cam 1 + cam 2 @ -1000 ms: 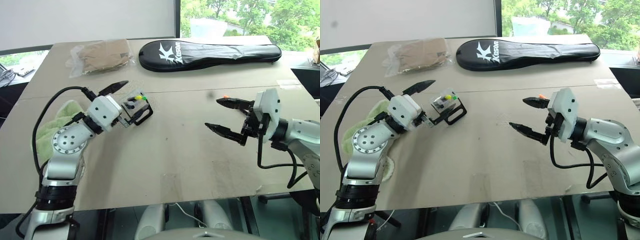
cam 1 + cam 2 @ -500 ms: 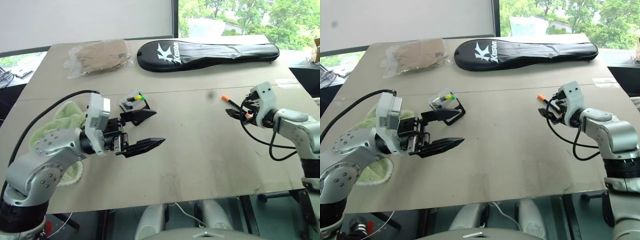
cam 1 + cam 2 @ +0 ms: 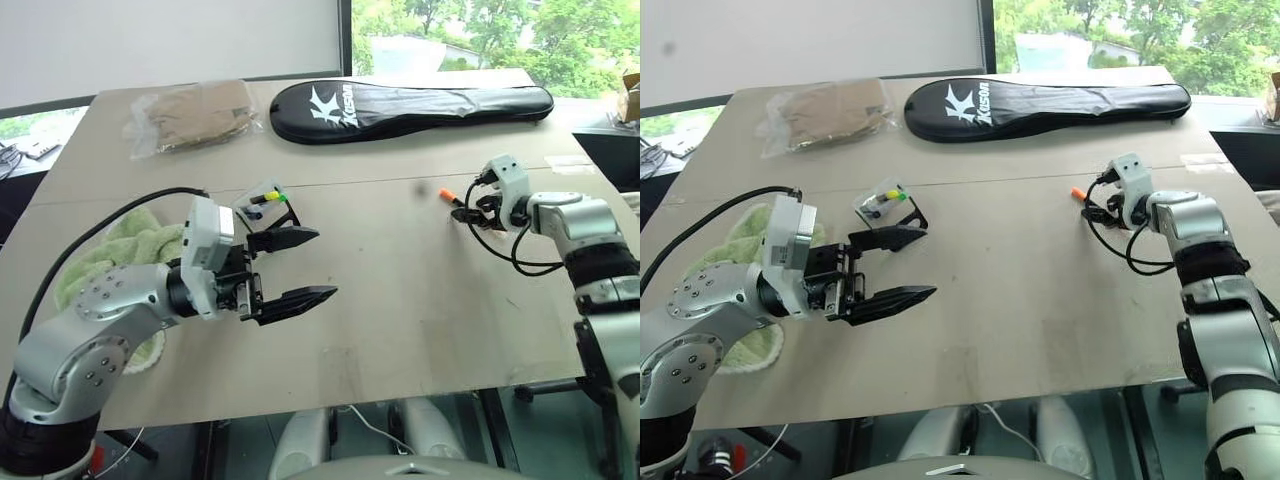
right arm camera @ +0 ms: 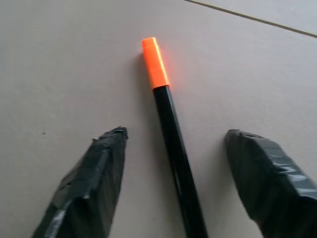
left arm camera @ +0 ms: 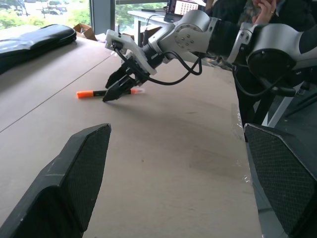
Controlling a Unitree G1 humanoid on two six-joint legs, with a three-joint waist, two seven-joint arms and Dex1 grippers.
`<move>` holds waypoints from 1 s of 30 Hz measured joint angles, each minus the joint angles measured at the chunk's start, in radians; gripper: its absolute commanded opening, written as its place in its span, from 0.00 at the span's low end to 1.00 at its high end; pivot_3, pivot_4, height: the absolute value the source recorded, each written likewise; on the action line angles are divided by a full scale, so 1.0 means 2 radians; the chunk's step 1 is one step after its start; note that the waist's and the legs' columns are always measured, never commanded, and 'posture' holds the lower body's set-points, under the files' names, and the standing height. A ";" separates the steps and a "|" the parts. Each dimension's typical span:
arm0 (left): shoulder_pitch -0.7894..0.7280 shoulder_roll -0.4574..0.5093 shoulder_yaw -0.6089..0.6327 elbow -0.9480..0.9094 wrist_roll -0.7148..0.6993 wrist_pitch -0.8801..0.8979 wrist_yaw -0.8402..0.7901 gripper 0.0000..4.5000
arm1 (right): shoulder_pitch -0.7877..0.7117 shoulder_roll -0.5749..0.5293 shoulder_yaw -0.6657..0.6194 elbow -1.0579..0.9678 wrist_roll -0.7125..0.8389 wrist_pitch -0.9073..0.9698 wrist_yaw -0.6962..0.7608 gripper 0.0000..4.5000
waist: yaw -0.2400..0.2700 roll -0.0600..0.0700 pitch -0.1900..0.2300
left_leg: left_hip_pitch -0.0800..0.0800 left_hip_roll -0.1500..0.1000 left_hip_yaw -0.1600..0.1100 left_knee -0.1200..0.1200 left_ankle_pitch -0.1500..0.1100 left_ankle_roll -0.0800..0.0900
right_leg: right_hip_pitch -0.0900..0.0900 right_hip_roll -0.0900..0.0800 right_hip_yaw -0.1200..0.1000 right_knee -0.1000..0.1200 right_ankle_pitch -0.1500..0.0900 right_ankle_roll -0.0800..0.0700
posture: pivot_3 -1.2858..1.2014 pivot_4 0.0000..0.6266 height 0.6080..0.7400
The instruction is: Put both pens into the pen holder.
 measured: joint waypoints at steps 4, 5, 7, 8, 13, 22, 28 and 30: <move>0.002 -0.015 0.000 -0.005 0.009 0.000 0.031 1.00 | -0.031 -0.002 0.002 0.060 -0.026 -0.014 0.042 0.11 | 0.000 0.000 0.000 | 0.000 0.000 0.000 0.000 0.000 0.000 | 0.000 0.000 0.000 0.000 0.000 0.000 | 0.52 0.24 1.00; 0.002 -0.018 0.000 -0.007 0.009 0.001 0.036 1.00 | -0.032 -0.002 0.001 0.063 -0.027 -0.015 0.048 0.03 | 0.000 0.000 0.000 | 0.000 0.000 0.000 0.000 0.000 0.000 | 0.000 0.000 0.000 0.000 0.000 0.000 | 0.52 0.24 1.00; 0.002 -0.027 0.000 -0.017 0.004 0.009 0.061 1.00 | -0.030 -0.006 -0.004 0.065 -0.029 -0.015 0.066 0.00 | 0.001 0.000 0.000 | 0.000 0.001 0.000 0.000 0.000 0.000 | 0.000 0.000 0.000 0.000 0.000 0.000 | 0.52 0.24 1.00; 0.001 -0.032 0.000 -0.020 -0.002 0.015 0.076 1.00 | -0.024 -0.008 -0.011 0.060 -0.027 -0.015 0.074 0.00 | 0.002 0.000 0.000 | 0.000 0.001 0.000 0.000 0.000 0.000 | 0.000 0.000 0.000 0.000 0.000 0.000 | 0.52 0.24 1.00; -0.003 -0.051 0.000 -0.020 -0.078 0.060 0.144 1.00 | 0.045 -0.013 -0.057 -0.035 0.015 0.006 0.114 0.00 | 0.003 0.000 0.000 | -0.001 0.001 -0.001 0.000 0.000 0.000 | 0.000 0.000 -0.001 0.000 0.000 0.000 | 0.52 0.24 1.00; -0.090 -0.143 -0.038 0.062 -0.245 0.108 0.357 1.00 | 0.220 0.043 -0.175 -0.572 0.290 0.216 0.070 0.00 | 0.005 0.001 0.000 | -0.002 0.000 -0.003 0.001 0.000 0.000 | 0.000 0.000 -0.003 0.000 0.000 0.000 | 0.52 0.24 1.00; -0.131 -0.166 -0.067 0.093 -0.247 0.121 0.365 0.88 | 0.232 0.056 -0.151 -0.660 0.327 0.246 -0.001 0.00 | 0.005 0.001 0.000 | -0.002 -0.001 -0.003 0.002 0.000 0.000 | 0.000 -0.001 -0.003 0.000 0.000 0.000 | 0.52 0.24 1.00; -0.139 -0.166 -0.075 0.096 -0.247 0.128 0.359 0.72 | 0.232 0.055 -0.140 -0.662 0.327 0.246 -0.012 0.00 | 0.004 0.001 0.000 | -0.001 -0.001 -0.003 0.001 0.000 0.000 | 0.000 -0.001 -0.003 0.000 0.000 0.000 | 0.52 0.24 1.00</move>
